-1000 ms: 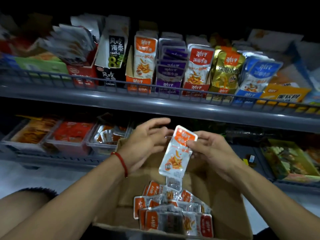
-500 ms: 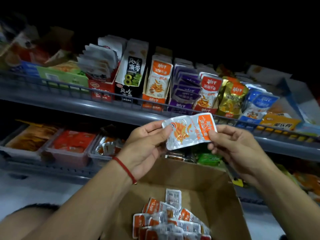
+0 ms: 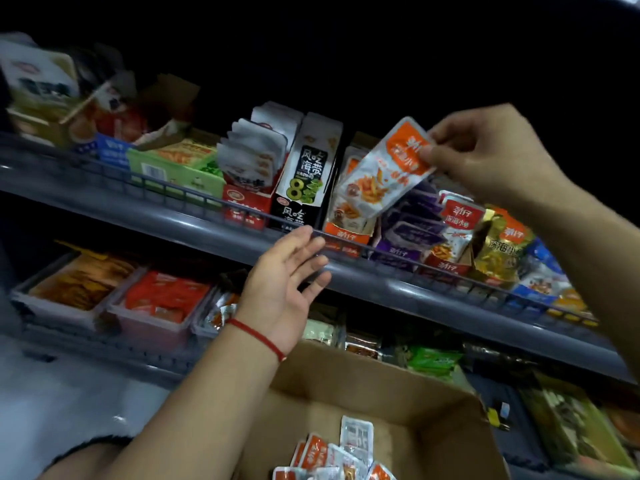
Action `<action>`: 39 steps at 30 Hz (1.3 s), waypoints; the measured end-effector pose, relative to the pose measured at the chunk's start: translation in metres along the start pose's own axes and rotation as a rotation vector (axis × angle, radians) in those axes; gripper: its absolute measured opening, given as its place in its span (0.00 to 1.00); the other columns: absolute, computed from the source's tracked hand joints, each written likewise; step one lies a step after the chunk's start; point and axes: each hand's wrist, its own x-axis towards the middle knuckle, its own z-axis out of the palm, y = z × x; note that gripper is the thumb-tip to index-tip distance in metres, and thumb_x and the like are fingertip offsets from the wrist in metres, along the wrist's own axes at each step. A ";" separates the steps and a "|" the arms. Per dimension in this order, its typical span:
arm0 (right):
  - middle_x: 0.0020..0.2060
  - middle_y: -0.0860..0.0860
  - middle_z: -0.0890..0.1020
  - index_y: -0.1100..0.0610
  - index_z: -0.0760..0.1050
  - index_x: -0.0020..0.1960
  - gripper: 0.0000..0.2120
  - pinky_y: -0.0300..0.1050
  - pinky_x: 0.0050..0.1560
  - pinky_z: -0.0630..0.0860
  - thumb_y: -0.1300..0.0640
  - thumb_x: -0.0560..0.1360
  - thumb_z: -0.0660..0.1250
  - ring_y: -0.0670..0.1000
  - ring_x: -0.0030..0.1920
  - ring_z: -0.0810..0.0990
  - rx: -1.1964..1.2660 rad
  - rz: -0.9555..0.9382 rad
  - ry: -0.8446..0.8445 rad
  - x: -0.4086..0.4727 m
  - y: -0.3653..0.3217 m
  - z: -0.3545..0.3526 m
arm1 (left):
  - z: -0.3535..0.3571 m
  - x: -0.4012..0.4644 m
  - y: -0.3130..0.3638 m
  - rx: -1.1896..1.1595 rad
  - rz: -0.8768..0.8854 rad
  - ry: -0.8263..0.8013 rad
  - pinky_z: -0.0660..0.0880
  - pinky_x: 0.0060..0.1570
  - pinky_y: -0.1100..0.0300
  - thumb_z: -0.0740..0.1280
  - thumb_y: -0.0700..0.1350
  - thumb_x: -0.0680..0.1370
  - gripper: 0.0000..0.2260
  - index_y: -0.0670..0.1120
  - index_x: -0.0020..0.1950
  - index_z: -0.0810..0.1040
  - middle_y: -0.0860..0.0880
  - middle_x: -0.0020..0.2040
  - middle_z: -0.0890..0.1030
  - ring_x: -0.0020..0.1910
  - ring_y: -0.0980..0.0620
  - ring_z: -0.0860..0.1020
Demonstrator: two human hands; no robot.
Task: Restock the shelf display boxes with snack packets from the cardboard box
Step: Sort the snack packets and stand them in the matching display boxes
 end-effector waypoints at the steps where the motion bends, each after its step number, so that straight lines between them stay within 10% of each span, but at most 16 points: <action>1: 0.43 0.48 0.85 0.54 0.82 0.52 0.06 0.29 0.36 0.72 0.52 0.79 0.71 0.37 0.37 0.79 -0.054 -0.022 0.006 0.011 0.001 0.003 | -0.002 0.001 0.002 -0.005 0.005 0.018 0.78 0.50 0.55 0.67 0.44 0.79 0.12 0.44 0.61 0.80 0.45 0.55 0.82 0.50 0.47 0.79; 14: 0.57 0.55 0.82 0.55 0.81 0.58 0.11 0.56 0.58 0.79 0.53 0.77 0.73 0.55 0.57 0.80 -0.419 -0.106 -0.216 0.064 0.021 0.082 | -0.008 0.006 0.011 0.007 0.049 0.186 0.73 0.36 0.59 0.64 0.39 0.77 0.04 0.44 0.47 0.78 0.46 0.43 0.80 0.34 0.50 0.76; 32: 0.56 0.55 0.82 0.54 0.79 0.62 0.11 0.52 0.51 0.80 0.53 0.81 0.68 0.55 0.54 0.81 -0.506 -0.236 0.001 0.058 0.013 0.070 | -0.005 0.002 0.010 0.083 0.041 0.177 0.76 0.36 0.59 0.63 0.39 0.77 0.04 0.42 0.46 0.78 0.45 0.42 0.81 0.36 0.49 0.78; 39: 0.48 0.44 0.78 0.55 0.81 0.58 0.11 0.29 0.50 0.70 0.52 0.83 0.62 0.42 0.46 0.76 -0.185 -0.544 -0.135 -0.055 -0.020 0.011 | -0.012 -0.007 -0.010 0.280 -0.019 0.142 0.75 0.36 0.58 0.64 0.38 0.78 0.05 0.43 0.46 0.79 0.45 0.42 0.82 0.34 0.49 0.77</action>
